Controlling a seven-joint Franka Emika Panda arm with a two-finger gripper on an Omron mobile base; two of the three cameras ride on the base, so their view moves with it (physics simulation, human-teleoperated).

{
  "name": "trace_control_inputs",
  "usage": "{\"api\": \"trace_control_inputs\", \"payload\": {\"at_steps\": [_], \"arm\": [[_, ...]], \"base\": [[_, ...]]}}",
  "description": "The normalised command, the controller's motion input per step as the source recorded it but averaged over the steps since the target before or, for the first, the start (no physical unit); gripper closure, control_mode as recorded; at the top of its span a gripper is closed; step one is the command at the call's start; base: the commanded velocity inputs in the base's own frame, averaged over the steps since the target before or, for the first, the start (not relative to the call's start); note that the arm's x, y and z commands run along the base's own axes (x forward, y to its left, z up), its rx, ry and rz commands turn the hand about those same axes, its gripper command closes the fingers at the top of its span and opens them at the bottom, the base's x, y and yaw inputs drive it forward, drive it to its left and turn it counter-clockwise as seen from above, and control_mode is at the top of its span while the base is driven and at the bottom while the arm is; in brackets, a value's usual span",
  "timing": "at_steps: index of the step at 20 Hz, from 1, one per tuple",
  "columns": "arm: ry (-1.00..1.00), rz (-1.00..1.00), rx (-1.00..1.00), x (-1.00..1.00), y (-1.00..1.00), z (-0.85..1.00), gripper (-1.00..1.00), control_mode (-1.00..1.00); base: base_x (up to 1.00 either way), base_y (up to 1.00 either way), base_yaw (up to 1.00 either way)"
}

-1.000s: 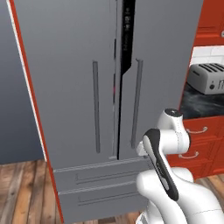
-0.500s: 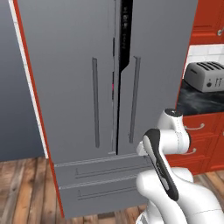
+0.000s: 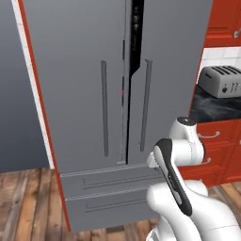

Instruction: Take the cake and donut from the fridge and place them on the empty tray on the dining counter.

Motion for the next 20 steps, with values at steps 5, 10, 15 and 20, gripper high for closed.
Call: {"api": "trace_control_inputs", "payload": {"at_steps": [5,10,15,20], "arm": [[0.0,0.0,0.0,0.0,0.0,0.0,-1.0,1.0],[0.0,0.0,0.0,0.0,0.0,0.0,-1.0,1.0],[0.0,0.0,0.0,0.0,0.0,0.0,-1.0,1.0],[0.0,0.0,0.0,0.0,0.0,0.0,-1.0,1.0]], "base": [[-0.38,0.32,0.0],[-0.36,0.32,0.0],[-0.35,0.32,0.0],[-0.32,0.35,0.0]]}}
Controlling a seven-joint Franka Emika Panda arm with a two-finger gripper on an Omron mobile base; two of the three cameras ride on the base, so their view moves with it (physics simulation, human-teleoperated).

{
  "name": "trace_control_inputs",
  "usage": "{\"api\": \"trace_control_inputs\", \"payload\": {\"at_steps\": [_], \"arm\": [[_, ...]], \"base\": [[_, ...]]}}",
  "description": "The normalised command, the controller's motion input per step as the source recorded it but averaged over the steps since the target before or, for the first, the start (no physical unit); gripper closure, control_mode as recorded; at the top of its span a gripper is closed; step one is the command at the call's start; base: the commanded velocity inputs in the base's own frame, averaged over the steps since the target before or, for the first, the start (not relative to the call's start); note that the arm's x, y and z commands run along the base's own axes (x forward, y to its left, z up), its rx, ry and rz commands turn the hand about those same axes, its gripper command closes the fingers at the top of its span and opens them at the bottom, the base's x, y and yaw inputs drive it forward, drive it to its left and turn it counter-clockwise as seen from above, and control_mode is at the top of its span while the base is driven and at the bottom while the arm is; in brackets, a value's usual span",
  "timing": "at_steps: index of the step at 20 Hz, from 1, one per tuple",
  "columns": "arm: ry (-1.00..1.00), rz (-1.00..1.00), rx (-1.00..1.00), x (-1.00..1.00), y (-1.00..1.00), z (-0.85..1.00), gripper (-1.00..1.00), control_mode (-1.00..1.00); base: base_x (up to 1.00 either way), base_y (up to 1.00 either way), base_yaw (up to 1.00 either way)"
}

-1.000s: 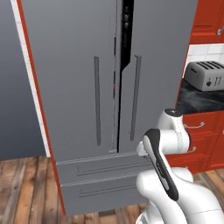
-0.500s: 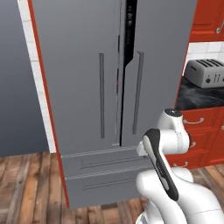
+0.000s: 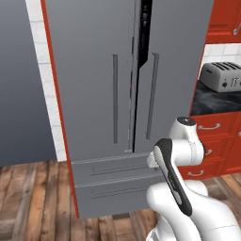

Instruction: Take the cake and donut from the fridge and place them on the empty tray on the dining counter.

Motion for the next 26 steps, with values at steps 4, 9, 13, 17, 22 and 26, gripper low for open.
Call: {"api": "trace_control_inputs", "payload": {"at_steps": [4,9,13,17,22,26], "arm": [[0.0,0.0,0.0,0.0,0.0,0.0,-1.0,1.0],[-0.16,0.0,0.0,0.02,0.31,0.01,-1.0,-1.0],[-0.14,0.0,0.0,0.13,0.36,0.15,-1.0,-1.0],[-0.09,0.0,-0.01,0.28,0.2,0.13,-1.0,-1.0],[-0.16,0.0,0.0,0.41,0.01,0.18,-1.0,-1.0],[-0.16,0.0,0.0,0.31,0.24,0.46,-1.0,-1.0]], "base": [[-0.2,0.31,0.0],[0.0,0.0,0.0],[0.0,0.0,0.0],[0.0,0.0,0.0],[0.0,0.0,0.0],[0.0,0.0,0.0]]}}
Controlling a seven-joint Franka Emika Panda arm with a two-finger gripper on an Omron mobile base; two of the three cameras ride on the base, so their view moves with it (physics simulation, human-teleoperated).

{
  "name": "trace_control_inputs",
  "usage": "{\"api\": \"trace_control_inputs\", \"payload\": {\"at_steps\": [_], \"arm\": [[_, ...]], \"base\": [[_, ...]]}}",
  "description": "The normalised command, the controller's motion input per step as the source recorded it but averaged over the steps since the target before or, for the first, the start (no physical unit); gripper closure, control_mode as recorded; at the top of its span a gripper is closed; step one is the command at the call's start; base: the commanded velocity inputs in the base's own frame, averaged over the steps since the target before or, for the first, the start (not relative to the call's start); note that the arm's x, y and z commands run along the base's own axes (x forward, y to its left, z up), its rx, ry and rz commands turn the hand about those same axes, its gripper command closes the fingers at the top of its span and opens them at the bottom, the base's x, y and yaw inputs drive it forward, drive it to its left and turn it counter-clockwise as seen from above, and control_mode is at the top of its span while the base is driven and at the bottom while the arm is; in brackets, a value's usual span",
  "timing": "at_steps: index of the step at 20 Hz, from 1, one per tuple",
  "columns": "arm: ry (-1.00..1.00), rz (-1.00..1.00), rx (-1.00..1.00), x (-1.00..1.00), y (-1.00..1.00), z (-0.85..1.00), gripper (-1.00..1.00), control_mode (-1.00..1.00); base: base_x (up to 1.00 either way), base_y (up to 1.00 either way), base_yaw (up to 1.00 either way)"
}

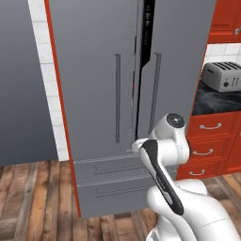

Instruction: Take the cake and donut from the fridge and place them on the empty tray on the dining counter.

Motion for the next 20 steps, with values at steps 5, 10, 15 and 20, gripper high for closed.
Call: {"api": "trace_control_inputs", "payload": {"at_steps": [5,10,15,20], "arm": [[-0.07,0.0,0.0,0.21,0.45,0.57,-1.0,-1.0],[-0.02,-0.02,0.0,0.46,0.06,0.35,-1.0,-1.0],[0.0,-0.03,0.0,0.5,0.21,0.29,-1.0,-1.0],[-0.02,-0.06,0.0,0.51,0.11,0.14,-1.0,-1.0]], "base": [[0.0,0.0,0.0],[0.0,0.0,0.0],[0.0,0.0,0.0],[0.0,0.0,0.0]]}}
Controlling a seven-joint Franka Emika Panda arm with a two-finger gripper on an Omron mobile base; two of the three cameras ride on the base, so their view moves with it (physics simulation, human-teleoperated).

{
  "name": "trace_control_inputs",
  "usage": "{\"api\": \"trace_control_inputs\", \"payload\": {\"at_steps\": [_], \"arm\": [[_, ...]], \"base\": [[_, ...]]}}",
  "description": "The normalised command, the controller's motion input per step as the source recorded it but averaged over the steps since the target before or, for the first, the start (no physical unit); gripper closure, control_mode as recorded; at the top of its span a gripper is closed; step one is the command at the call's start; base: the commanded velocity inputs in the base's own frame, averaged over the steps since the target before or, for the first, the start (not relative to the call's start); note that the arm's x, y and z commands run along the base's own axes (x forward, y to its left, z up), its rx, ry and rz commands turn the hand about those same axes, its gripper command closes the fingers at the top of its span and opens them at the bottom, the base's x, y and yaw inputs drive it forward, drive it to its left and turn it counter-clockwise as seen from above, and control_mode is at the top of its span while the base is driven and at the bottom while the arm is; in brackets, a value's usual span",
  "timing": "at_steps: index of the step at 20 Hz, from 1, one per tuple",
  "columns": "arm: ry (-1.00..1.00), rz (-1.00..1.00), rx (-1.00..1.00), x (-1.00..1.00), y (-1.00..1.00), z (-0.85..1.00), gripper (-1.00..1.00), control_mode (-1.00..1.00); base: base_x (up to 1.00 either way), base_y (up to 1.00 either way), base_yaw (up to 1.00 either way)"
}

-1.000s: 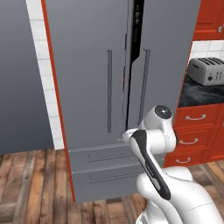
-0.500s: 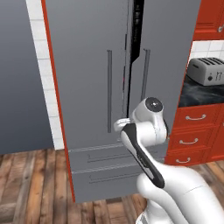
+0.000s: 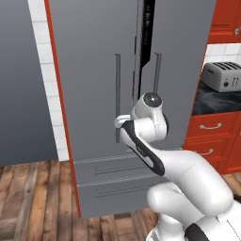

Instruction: Take the cake and donut from the fridge and place them on the empty tray on the dining counter.

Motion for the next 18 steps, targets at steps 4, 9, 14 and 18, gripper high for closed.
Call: {"api": "trace_control_inputs", "payload": {"at_steps": [4,9,14,18], "arm": [[0.0,-0.07,-0.01,0.59,0.06,0.07,-1.0,-1.0],[-0.01,-0.01,0.0,0.5,0.02,0.0,-1.0,-1.0],[-0.08,0.0,0.0,0.44,0.07,0.0,-1.0,-1.0],[-0.19,0.0,-0.01,0.32,0.14,0.0,-1.0,-1.0]], "base": [[0.0,0.0,0.0],[0.0,0.0,0.0],[0.0,0.0,0.0],[0.0,0.0,0.0]]}}
